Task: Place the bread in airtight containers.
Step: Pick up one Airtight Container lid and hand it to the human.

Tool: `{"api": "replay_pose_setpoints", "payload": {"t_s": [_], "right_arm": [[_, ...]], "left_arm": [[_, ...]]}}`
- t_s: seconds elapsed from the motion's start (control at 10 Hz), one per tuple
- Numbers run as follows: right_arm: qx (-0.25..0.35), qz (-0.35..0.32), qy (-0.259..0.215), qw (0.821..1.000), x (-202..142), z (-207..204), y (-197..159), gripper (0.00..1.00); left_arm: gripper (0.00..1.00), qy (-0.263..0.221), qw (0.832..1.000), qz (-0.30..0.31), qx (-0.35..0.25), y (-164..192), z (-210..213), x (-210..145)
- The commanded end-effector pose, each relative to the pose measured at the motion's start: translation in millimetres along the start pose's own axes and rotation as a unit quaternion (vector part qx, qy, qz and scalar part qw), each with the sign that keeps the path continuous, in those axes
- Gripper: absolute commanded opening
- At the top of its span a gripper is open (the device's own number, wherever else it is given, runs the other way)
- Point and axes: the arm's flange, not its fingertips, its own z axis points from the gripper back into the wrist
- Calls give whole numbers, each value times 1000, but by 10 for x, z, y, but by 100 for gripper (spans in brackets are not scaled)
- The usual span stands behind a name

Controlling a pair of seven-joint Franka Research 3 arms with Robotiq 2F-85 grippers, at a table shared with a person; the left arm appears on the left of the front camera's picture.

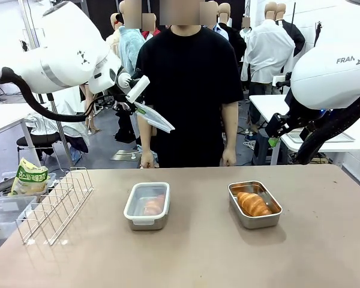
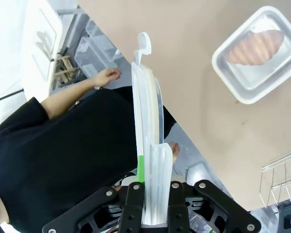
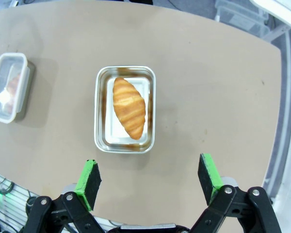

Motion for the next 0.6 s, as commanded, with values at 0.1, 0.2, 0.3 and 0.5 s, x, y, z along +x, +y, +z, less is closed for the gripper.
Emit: {"api": "replay_pose_setpoints", "payload": {"t_s": [0.1,0.2,0.3,0.5], "right_arm": [[0,0,0,1000,-3,-5,-3,100],[0,0,0,1000,-3,-5,-3,100],[0,0,0,1000,-3,-5,-3,100],[0,0,0,1000,-3,-5,-3,100]], "left_arm": [[0,0,1000,0,0,0,0,0],[0,0,1000,0,0,0,0,0],[0,0,1000,0,0,0,0,0],[0,0,1000,0,0,0,0,0]]}}
